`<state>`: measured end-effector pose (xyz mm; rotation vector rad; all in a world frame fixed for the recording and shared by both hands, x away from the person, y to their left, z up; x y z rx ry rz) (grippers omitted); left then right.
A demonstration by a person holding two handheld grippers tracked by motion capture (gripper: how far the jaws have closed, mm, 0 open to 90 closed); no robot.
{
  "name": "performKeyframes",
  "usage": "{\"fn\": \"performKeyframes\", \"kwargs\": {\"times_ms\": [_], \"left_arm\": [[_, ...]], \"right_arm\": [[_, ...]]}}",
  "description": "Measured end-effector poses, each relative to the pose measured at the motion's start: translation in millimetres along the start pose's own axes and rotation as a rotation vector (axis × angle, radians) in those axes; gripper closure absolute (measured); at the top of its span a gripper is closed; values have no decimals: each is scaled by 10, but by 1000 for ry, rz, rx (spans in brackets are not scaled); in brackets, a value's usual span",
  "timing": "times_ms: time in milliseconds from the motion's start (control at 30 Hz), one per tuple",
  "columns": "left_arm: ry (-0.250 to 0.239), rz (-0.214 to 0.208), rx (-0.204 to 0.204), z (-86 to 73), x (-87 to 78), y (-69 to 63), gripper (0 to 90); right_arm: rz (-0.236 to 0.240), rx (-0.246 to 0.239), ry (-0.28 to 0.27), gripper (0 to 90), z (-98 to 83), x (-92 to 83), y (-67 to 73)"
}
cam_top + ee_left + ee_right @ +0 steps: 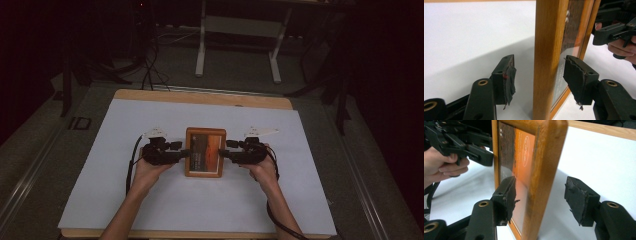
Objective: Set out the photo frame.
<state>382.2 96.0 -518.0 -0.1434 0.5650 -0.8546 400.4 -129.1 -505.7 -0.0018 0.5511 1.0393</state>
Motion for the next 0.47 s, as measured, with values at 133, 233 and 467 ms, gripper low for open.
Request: {"fn": "performKeyframes", "kwargs": {"times_ms": [133,233,467], "left_arm": [[-18,21,-5,32,-119,31,421],[-23,53,-9,50,-212,66,421],[-23,139,2,42,-395,160,414]], "right_arm": [[-11,-1,-3,414,10,-112,-25],[-22,4,-1,414,6,-199,-67],[-56,32,-2,414,-9,-394,-208]]}}
Point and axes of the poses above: each handheld gripper's, and its own axes: x roughly forward along the jaws, z roughly out of its top, y roughly to its left, the point moved 7 cm from there along x, roughly forward along the jaws, and after that the axes turned 2 degrees about -y, right-handed, at the moved point
